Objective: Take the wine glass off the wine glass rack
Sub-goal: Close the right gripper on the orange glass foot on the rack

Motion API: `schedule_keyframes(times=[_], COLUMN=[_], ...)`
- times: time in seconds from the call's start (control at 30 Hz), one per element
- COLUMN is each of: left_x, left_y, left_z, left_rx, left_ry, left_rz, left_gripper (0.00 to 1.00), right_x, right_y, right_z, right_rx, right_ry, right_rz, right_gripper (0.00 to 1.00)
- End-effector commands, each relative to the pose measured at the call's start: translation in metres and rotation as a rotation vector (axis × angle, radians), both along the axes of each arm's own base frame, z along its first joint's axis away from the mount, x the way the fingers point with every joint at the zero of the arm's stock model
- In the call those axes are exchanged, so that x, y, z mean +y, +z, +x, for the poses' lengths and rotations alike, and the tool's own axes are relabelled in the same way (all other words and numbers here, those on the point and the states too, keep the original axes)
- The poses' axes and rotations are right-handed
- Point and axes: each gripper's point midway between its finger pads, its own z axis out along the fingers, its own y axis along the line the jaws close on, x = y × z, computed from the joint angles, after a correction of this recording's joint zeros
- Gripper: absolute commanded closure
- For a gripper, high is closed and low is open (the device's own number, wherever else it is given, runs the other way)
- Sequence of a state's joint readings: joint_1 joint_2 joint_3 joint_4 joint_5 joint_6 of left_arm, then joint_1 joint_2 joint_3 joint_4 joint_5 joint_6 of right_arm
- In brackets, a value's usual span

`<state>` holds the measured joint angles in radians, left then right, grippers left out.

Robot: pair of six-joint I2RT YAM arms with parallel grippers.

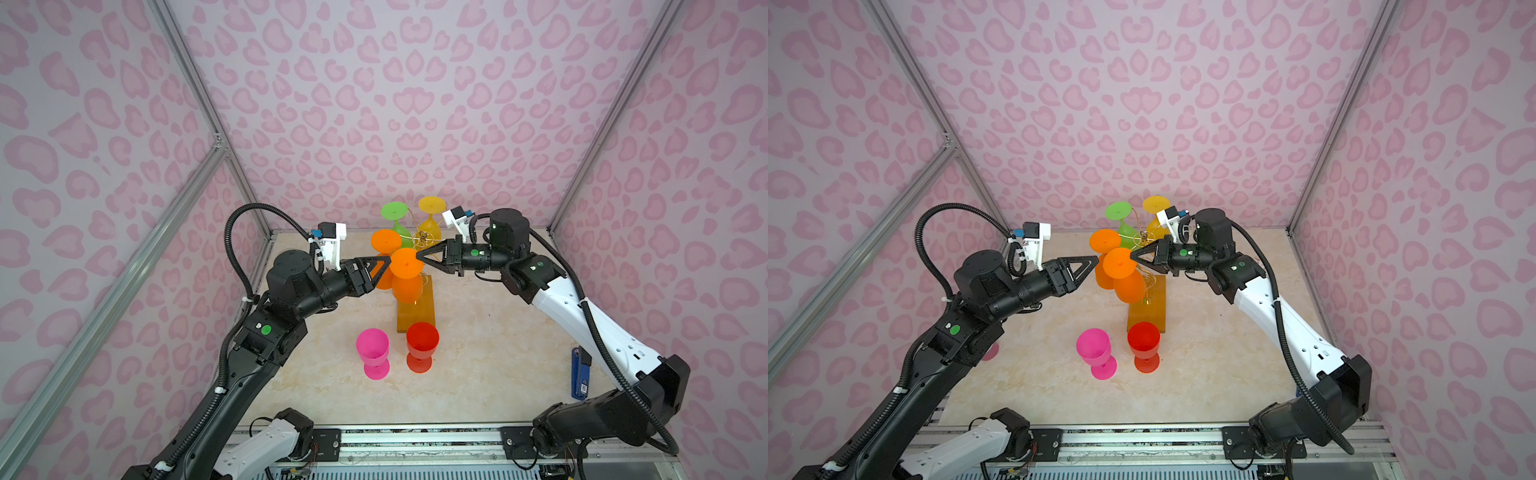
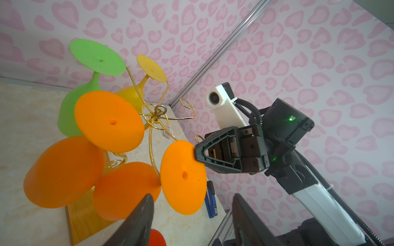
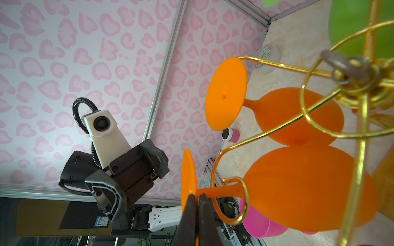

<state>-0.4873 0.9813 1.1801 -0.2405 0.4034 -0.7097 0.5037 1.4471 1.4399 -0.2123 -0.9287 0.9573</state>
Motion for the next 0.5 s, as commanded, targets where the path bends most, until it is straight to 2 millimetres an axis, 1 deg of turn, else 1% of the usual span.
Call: schedule_keyframes(times=[0.0, 0.1, 0.2, 0.27, 0.47], left_x=[0.002, 0.003, 0.004, 0.004, 0.006], left_y=[0.002, 0.000, -0.001, -0.002, -0.003], left_z=[-0.001, -0.002, -0.002, -0.003, -0.004], left_rx=[-0.022, -0.019, -0.016, -0.016, -0.017], left_ry=[0.004, 0.005, 0.008, 0.008, 0.009], left_rz=[0.007, 0.009, 0.008, 0.009, 0.007], left_gripper=[0.39, 0.39, 0.39, 0.39, 0.39], right_x=[0.001, 0.001, 0.002, 0.002, 0.002], right_y=[-0.003, -0.004, -0.010, -0.001, -0.001], right_z=[0.004, 0.006, 0.007, 0.009, 0.016], right_rx=[-0.002, 0.002, 0.023, 0.011, 0.035], right_ry=[-0.017, -0.029, -0.034, -0.041, -0.057], right_rz=[-0.020, -0.034, -0.051, -0.048, -0.060], right_gripper=[1.00, 1.00, 1.00, 1.00, 1.00])
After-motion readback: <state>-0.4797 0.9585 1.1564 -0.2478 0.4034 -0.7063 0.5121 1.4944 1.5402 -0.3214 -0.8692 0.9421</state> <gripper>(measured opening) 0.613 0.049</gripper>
